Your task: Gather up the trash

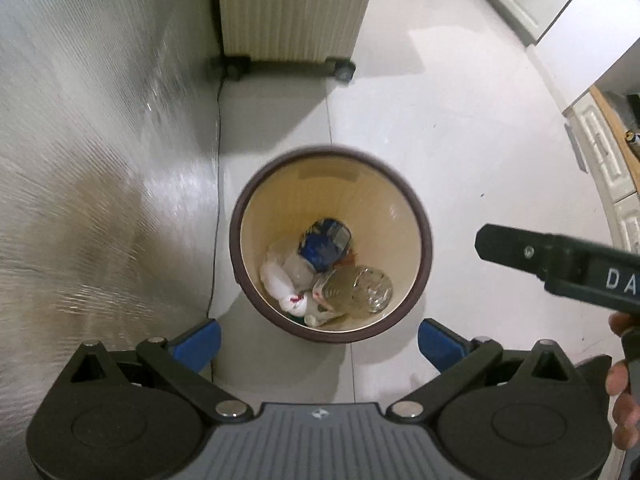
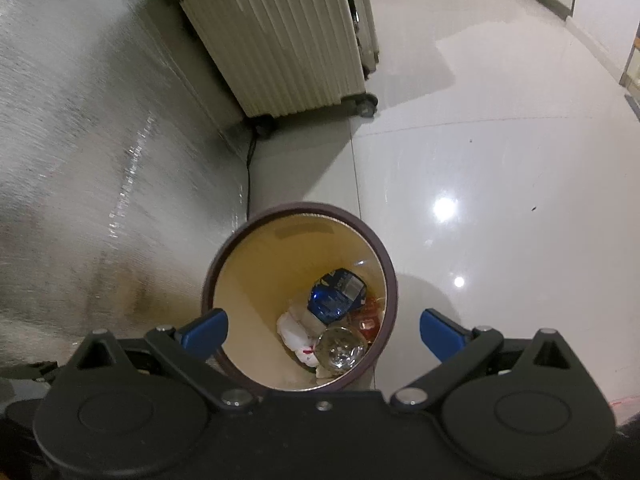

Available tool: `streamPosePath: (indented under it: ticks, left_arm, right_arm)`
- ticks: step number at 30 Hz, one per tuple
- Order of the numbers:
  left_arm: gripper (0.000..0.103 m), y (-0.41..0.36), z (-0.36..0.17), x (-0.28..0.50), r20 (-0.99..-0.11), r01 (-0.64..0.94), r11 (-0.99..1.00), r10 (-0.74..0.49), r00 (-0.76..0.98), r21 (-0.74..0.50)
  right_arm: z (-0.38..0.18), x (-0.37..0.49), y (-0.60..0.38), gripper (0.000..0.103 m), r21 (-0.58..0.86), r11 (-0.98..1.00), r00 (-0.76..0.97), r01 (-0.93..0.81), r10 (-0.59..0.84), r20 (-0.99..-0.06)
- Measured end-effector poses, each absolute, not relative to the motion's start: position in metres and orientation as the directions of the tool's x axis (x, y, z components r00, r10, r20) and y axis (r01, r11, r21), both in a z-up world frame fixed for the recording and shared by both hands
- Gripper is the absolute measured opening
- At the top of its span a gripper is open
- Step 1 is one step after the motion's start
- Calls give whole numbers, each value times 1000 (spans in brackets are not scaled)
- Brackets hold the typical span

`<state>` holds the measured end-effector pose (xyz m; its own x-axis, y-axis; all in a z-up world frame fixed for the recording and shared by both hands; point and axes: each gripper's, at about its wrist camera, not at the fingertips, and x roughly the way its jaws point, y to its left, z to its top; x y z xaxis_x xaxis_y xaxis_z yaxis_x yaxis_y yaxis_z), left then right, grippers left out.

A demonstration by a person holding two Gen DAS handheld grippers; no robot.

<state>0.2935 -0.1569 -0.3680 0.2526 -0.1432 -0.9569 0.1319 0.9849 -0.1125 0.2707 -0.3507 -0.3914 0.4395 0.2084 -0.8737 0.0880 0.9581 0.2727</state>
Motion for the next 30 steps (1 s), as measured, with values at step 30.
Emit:
streamPosePath:
  ticks: [30]
  left_arm:
    - [103,-128,-105,127,-802,166,985,-137,581,-49]
  right_arm:
    - [-141,108,-346,102,230,972,682,38,143,-717]
